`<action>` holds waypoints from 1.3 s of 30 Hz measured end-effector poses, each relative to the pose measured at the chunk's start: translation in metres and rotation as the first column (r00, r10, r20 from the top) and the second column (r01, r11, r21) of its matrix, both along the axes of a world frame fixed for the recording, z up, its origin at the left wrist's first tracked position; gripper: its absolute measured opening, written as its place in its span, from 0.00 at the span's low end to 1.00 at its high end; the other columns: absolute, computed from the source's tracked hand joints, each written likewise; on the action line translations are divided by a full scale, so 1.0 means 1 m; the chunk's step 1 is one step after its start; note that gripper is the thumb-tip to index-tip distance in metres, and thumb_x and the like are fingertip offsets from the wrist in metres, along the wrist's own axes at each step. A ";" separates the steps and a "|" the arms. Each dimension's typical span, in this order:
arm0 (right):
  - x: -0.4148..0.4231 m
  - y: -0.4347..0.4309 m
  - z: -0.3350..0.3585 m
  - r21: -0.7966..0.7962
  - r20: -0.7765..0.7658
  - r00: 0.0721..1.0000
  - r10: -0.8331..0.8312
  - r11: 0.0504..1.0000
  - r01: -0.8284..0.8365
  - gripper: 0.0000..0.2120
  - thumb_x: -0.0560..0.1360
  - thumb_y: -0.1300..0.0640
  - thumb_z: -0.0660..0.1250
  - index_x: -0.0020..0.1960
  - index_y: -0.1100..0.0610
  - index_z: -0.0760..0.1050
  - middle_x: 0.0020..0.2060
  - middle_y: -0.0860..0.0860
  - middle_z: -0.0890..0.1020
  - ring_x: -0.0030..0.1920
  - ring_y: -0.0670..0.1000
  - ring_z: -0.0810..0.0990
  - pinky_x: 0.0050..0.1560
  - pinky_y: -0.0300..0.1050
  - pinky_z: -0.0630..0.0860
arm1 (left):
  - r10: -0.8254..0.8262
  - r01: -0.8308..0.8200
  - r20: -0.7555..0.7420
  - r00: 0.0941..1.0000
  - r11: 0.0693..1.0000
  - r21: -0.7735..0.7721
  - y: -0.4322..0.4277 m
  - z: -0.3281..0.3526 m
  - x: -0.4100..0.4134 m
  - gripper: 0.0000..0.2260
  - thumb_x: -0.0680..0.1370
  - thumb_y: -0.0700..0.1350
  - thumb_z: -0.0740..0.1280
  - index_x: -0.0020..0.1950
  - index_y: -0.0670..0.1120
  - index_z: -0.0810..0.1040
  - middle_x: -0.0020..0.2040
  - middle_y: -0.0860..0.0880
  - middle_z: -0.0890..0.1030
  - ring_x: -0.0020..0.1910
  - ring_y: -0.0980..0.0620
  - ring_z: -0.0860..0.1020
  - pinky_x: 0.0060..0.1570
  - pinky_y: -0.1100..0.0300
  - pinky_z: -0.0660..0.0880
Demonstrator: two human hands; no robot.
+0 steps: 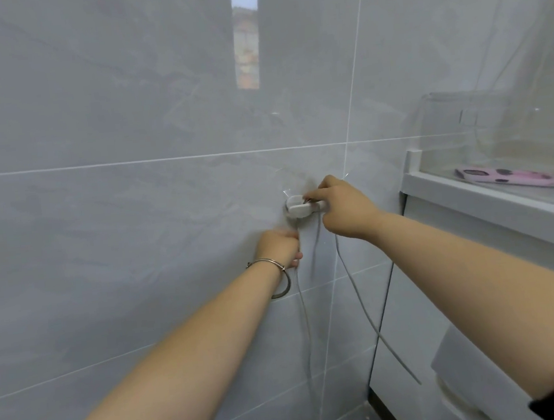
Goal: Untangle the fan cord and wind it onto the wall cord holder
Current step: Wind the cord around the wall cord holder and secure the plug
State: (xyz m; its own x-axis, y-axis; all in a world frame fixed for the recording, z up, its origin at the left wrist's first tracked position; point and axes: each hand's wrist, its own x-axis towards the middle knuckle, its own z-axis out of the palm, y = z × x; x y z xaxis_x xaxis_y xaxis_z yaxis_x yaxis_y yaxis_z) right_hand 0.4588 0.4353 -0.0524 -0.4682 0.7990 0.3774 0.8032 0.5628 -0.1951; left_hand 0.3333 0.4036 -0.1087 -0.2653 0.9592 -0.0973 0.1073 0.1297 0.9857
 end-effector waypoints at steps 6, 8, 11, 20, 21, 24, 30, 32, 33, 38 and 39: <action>0.010 0.006 0.005 -0.173 -0.400 0.913 -0.075 0.985 0.005 0.25 0.70 0.71 0.56 0.66 0.61 0.72 0.57 0.57 0.76 0.59 0.55 0.75 0.59 0.42 0.70 | -0.098 0.104 0.120 0.988 0.994 -0.043 0.004 0.004 0.013 0.15 0.77 0.33 0.57 0.36 0.49 0.72 0.43 0.47 0.75 0.36 0.57 0.73 0.34 0.65 0.68; 0.018 0.009 0.004 -0.176 -0.533 0.821 -0.207 0.975 0.132 0.24 0.71 0.70 0.56 0.66 0.60 0.71 0.57 0.57 0.78 0.58 0.56 0.76 0.55 0.42 0.71 | -0.135 0.143 0.143 0.980 0.989 -0.048 0.006 0.003 0.017 0.15 0.76 0.33 0.57 0.35 0.51 0.70 0.48 0.47 0.75 0.45 0.54 0.74 0.37 0.64 0.68; 0.031 0.016 0.003 -0.293 -0.509 0.745 -0.431 0.901 0.321 0.18 0.74 0.68 0.55 0.61 0.65 0.75 0.56 0.60 0.79 0.57 0.59 0.77 0.52 0.44 0.73 | -0.191 0.200 0.218 0.957 0.979 -0.021 0.014 -0.001 0.021 0.13 0.76 0.33 0.57 0.44 0.50 0.75 0.55 0.48 0.76 0.54 0.53 0.72 0.48 0.60 0.69; 0.044 0.023 -0.017 -0.779 -0.137 0.811 -0.569 0.567 0.267 0.17 0.81 0.58 0.54 0.67 0.59 0.69 0.64 0.56 0.75 0.59 0.55 0.75 0.63 0.53 0.68 | -0.296 0.294 0.428 0.854 0.953 0.074 0.014 0.000 0.029 0.22 0.76 0.35 0.54 0.70 0.45 0.67 0.68 0.49 0.73 0.67 0.51 0.68 0.68 0.51 0.60; 0.046 0.024 -0.020 -0.804 -0.155 0.810 -0.566 0.549 0.230 0.16 0.81 0.57 0.55 0.66 0.58 0.71 0.64 0.56 0.75 0.60 0.55 0.74 0.65 0.53 0.66 | -0.302 0.298 0.457 0.837 0.951 0.083 0.013 0.001 0.030 0.23 0.76 0.35 0.54 0.71 0.45 0.67 0.69 0.49 0.73 0.69 0.50 0.67 0.69 0.51 0.59; 0.048 0.027 -0.027 -0.860 -0.214 0.816 -0.538 0.499 0.103 0.12 0.80 0.59 0.57 0.58 0.57 0.76 0.58 0.55 0.78 0.64 0.54 0.73 0.71 0.54 0.58 | -0.306 0.296 0.527 0.792 0.949 0.107 0.010 0.003 0.029 0.23 0.76 0.35 0.53 0.71 0.44 0.66 0.70 0.48 0.71 0.71 0.49 0.65 0.70 0.49 0.58; 0.043 0.024 -0.025 -0.775 -0.140 0.862 -0.488 0.596 0.211 0.11 0.80 0.58 0.56 0.40 0.56 0.72 0.36 0.51 0.79 0.42 0.52 0.80 0.58 0.47 0.65 | -0.323 0.311 0.538 0.779 0.943 0.115 0.006 0.006 0.027 0.23 0.76 0.35 0.53 0.71 0.44 0.66 0.70 0.48 0.71 0.71 0.50 0.66 0.69 0.50 0.59; 0.042 0.031 -0.021 -0.701 -0.141 0.853 -0.502 0.659 0.272 0.13 0.80 0.57 0.57 0.37 0.57 0.70 0.32 0.53 0.76 0.28 0.47 0.78 0.37 0.36 0.71 | -0.317 0.302 0.517 0.795 0.946 0.117 0.005 0.007 0.026 0.23 0.76 0.35 0.53 0.71 0.44 0.65 0.69 0.48 0.72 0.70 0.50 0.66 0.69 0.50 0.60; 0.042 0.036 -0.018 -0.658 -0.148 0.845 -0.514 0.689 0.304 0.14 0.80 0.57 0.58 0.37 0.59 0.71 0.31 0.54 0.75 0.21 0.45 0.76 0.27 0.33 0.70 | -0.312 0.295 0.506 0.804 0.948 0.115 0.004 0.009 0.026 0.22 0.77 0.35 0.53 0.71 0.44 0.65 0.69 0.48 0.72 0.70 0.50 0.67 0.68 0.50 0.60; 0.038 0.044 -0.002 -0.240 -0.136 0.826 -0.547 0.827 0.508 0.13 0.77 0.54 0.64 0.52 0.65 0.76 0.43 0.59 0.78 0.49 0.59 0.79 0.41 0.44 0.68 | -0.304 0.289 0.425 0.852 0.952 0.101 -0.002 0.014 0.019 0.21 0.78 0.36 0.54 0.70 0.47 0.66 0.68 0.48 0.73 0.63 0.51 0.71 0.65 0.53 0.64; 0.036 0.040 0.003 -0.121 -0.099 0.836 -0.539 0.841 0.528 0.11 0.78 0.56 0.64 0.53 0.64 0.76 0.46 0.60 0.79 0.51 0.60 0.78 0.42 0.44 0.67 | -0.305 0.292 0.411 0.859 0.952 0.095 -0.003 0.014 0.016 0.21 0.78 0.36 0.54 0.71 0.46 0.66 0.68 0.48 0.74 0.61 0.51 0.72 0.64 0.53 0.65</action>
